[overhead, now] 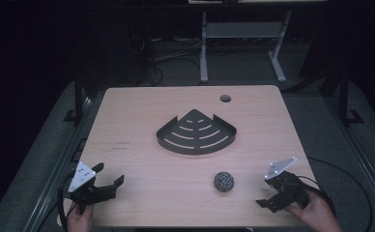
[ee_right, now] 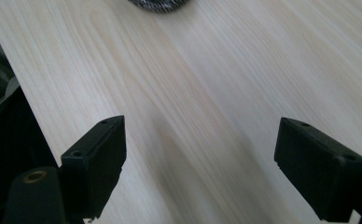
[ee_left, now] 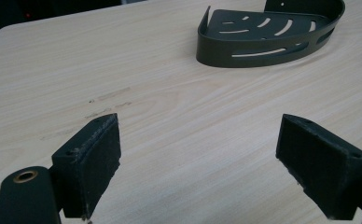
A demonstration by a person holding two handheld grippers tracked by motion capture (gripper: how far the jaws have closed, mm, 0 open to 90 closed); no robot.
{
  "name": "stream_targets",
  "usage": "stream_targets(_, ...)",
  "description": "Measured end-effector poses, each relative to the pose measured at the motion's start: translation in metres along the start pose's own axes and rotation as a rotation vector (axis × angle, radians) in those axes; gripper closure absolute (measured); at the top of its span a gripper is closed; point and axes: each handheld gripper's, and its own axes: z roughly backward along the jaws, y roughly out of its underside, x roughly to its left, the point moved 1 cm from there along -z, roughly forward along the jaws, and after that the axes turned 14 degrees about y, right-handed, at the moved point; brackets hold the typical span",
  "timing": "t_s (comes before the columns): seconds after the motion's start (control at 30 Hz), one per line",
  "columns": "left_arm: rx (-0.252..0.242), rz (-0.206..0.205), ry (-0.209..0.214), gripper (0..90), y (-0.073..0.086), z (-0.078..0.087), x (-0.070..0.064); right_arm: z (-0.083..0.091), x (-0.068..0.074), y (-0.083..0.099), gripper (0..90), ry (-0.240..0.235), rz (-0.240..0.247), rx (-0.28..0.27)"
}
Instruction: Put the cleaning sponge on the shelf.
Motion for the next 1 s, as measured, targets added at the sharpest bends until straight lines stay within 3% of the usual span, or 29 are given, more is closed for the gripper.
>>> stream_targets(0.4,-0.006,-0.004,-0.002,13.3,-0.001,0.002,0.0,-0.009,0.01,-0.033,15.8,-0.021,0.087,0.018)
stream_targets(1.0,-0.014,0.002,-0.005,13.2,0.0,0.004,0.002,-0.018,0.019,-0.068,15.7,-0.042,0.162,0.023)
